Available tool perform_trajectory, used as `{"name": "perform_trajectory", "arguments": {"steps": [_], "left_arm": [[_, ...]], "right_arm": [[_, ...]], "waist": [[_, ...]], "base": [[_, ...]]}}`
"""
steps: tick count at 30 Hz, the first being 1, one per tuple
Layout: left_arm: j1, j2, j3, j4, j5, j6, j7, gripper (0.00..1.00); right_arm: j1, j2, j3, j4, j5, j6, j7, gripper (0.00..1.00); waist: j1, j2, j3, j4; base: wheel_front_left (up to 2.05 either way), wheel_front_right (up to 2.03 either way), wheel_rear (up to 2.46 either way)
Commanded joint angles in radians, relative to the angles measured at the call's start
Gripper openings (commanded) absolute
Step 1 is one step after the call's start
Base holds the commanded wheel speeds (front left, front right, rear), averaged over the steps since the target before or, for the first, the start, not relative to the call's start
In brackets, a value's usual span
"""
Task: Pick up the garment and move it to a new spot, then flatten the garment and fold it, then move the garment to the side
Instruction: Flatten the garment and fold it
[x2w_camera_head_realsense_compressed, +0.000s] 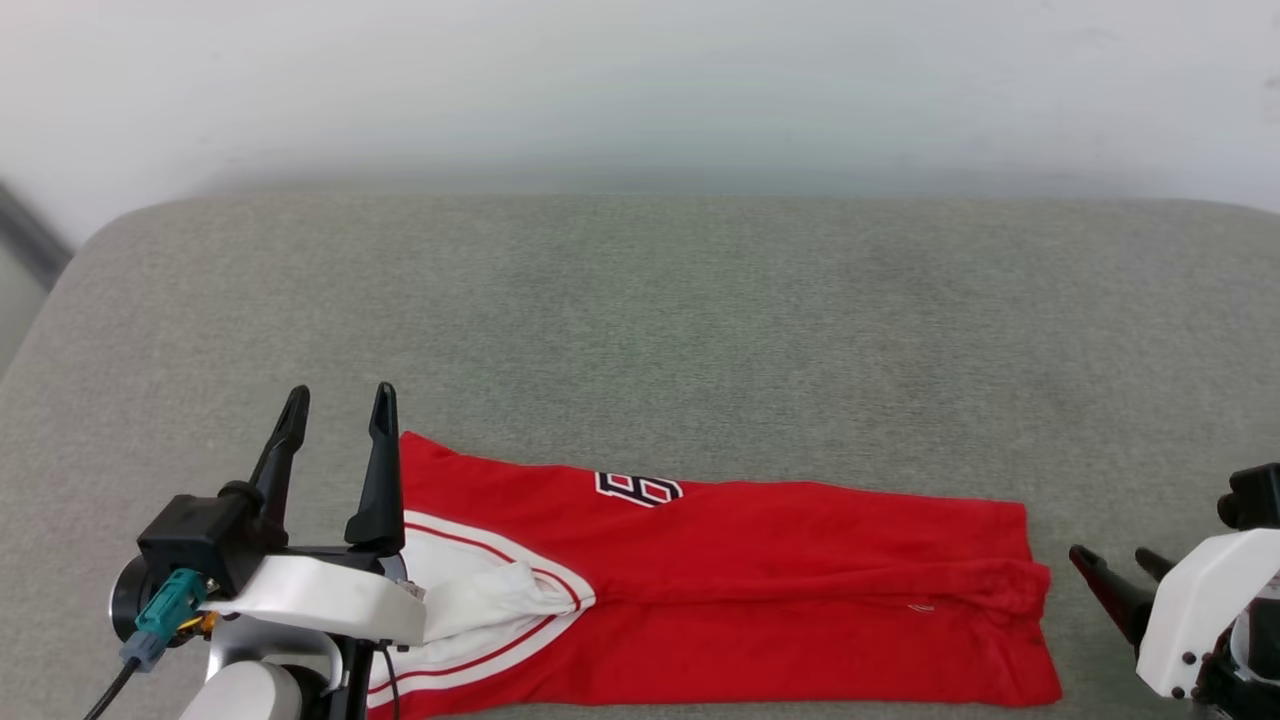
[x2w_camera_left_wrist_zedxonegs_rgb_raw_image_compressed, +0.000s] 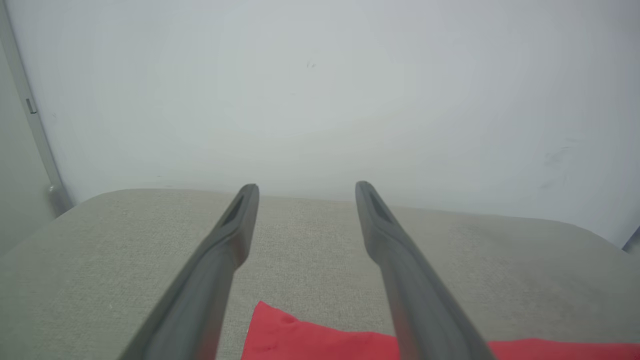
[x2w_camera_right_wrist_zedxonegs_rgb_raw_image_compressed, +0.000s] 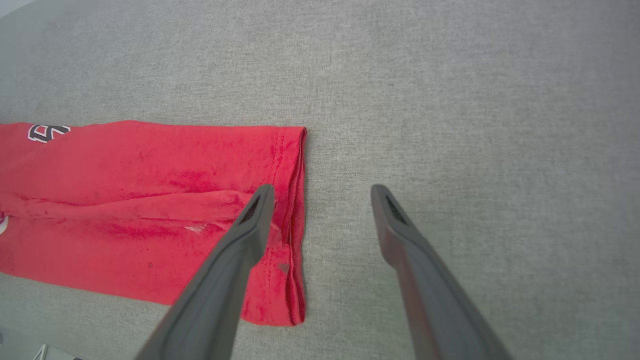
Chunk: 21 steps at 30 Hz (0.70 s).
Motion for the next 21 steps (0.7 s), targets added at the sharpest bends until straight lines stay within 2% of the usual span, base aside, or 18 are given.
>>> {"name": "perform_trajectory", "arguments": {"steps": [1,8,17,19,20,21], "left_arm": [[0.004,0.009,-0.003,-0.012,0.025,0.017,-0.007,1.00],[0.026,0.019,-0.021,-0.038,0.057,0.046,0.005,1.00],[0.004,0.007,-0.038,-0.044,0.052,0.030,0.003,1.00],[0.003,0.005,-0.041,-0.042,0.049,0.028,0.002,1.00],[0.003,0.005,-0.041,-0.041,0.049,0.028,0.001,1.00],[0.004,0.005,-0.041,-0.039,0.048,0.028,0.002,1.00]], "right_arm": [[0.003,0.004,-0.003,0.016,0.002,0.000,0.020,1.00],[-0.031,0.028,0.004,0.085,0.008,0.000,0.055,1.00],[-0.056,0.085,0.064,0.257,0.036,0.000,0.089,1.00],[-0.054,0.098,0.084,0.282,0.047,0.000,0.098,0.96],[-0.054,0.100,0.094,0.291,0.051,0.001,0.098,0.42],[-0.054,0.100,0.100,0.296,0.055,0.001,0.095,0.10]], "waist": [[0.0001,-0.0001,0.003,0.018],[0.0001,-0.0001,0.020,0.060],[0.0001,-0.0001,0.050,0.099],[0.0001,-0.0001,0.050,0.102],[0.0001,-0.0001,0.049,0.103],[0.0001,-0.0001,0.047,0.103]], "base": [[0.00,0.00,0.00],[0.00,0.00,0.00],[0.00,0.00,0.00],[0.00,0.00,0.00],[0.00,0.00,0.00],[0.00,0.00,0.00]]}}
